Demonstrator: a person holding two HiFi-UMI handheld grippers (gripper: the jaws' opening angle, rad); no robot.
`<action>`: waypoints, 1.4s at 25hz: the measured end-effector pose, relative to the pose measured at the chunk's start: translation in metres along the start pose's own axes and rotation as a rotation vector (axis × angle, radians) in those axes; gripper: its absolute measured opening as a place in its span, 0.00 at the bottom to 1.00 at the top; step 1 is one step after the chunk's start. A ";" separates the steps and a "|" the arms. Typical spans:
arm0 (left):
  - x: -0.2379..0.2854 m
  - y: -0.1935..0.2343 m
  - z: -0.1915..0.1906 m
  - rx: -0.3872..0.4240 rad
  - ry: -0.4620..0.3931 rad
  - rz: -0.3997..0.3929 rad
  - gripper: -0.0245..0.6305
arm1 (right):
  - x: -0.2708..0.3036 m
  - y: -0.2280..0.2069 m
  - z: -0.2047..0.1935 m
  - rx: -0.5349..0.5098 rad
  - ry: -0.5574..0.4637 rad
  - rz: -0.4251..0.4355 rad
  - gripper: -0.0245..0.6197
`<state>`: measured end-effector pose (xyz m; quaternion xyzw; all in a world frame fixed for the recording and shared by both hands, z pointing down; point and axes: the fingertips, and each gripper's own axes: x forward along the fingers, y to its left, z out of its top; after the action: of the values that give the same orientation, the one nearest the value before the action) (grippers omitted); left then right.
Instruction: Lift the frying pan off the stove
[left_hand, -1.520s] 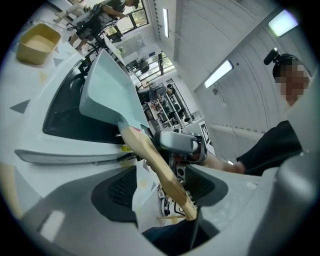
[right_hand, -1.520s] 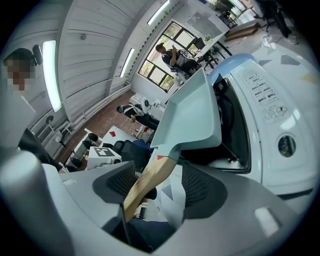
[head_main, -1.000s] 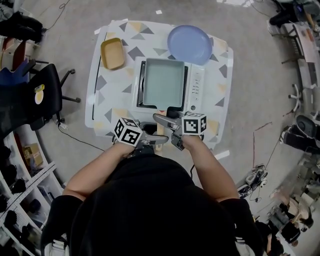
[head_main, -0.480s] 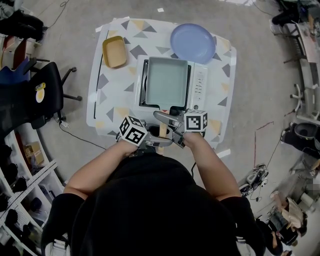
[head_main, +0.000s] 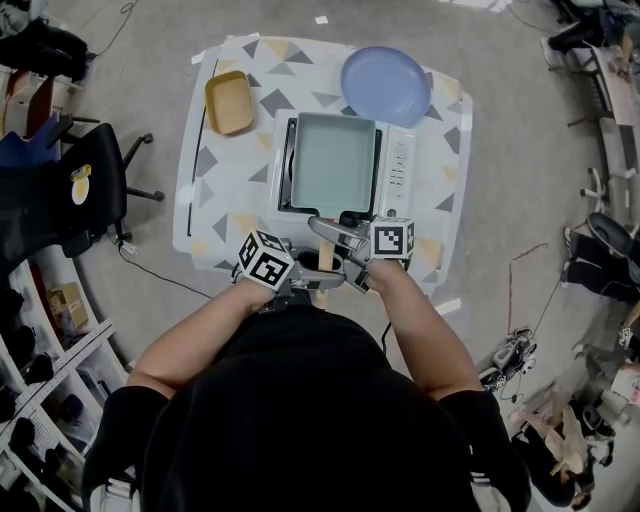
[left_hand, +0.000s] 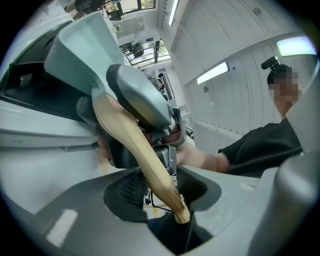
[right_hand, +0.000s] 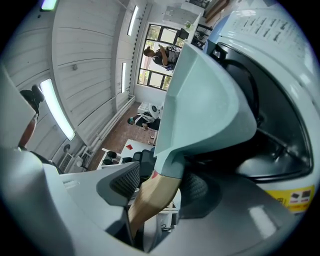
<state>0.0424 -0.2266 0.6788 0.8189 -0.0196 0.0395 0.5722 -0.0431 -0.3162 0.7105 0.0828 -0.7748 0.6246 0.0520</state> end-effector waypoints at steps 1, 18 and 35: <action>0.000 0.000 0.000 -0.001 0.002 -0.003 0.48 | 0.001 0.001 0.001 0.006 -0.004 0.007 0.42; -0.001 -0.011 -0.016 -0.003 0.020 0.001 0.46 | -0.002 0.010 -0.014 0.026 0.001 0.034 0.39; 0.014 -0.059 -0.033 0.073 0.006 -0.019 0.45 | -0.034 0.058 -0.030 -0.043 -0.048 0.090 0.39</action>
<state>0.0591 -0.1756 0.6363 0.8394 -0.0088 0.0374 0.5422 -0.0217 -0.2726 0.6556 0.0617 -0.7920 0.6074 0.0073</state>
